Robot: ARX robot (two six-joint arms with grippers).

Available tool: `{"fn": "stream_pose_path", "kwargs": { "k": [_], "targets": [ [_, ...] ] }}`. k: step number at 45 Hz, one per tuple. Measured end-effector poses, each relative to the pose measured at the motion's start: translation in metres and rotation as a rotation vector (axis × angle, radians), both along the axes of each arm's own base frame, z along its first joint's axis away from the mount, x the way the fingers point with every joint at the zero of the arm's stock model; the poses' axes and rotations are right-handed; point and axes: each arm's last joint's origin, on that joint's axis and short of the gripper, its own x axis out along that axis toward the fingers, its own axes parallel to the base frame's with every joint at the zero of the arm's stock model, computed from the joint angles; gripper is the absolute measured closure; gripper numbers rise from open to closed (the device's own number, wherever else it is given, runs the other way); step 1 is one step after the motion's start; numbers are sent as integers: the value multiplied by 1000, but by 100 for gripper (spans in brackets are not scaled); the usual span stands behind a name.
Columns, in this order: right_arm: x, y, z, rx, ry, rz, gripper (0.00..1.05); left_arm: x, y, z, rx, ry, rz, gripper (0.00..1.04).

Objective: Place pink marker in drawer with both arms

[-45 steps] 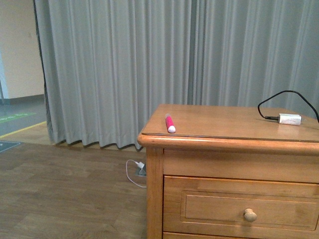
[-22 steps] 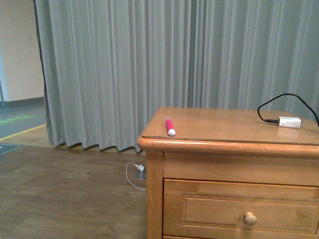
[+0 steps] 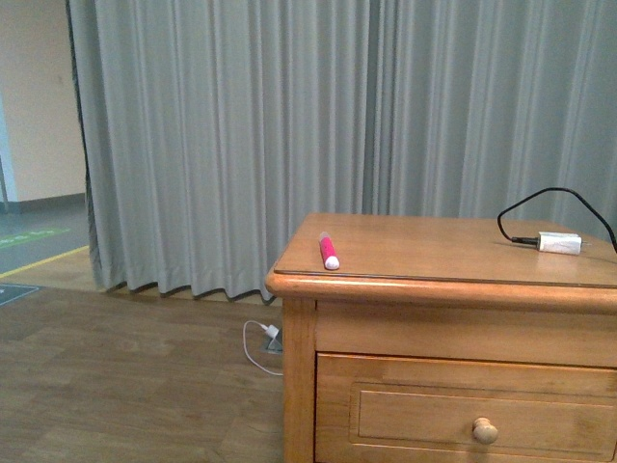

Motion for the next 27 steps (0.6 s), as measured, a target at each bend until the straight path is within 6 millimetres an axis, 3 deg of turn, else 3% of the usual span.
{"fn": "stream_pose_path", "kwargs": {
  "k": [11,16,20,27],
  "targets": [
    [0,0,0,0,0,0,8,0,0,0,0,0,0,6],
    [1,2,0,20,271,-131,8,0,0,0,0,0,0,6],
    [10,3,-2,21,391,-134,8,0,0,0,0,0,0,6],
    [42,7,13,42,407,-82,8,0,0,0,0,0,0,6]
  ]
}}
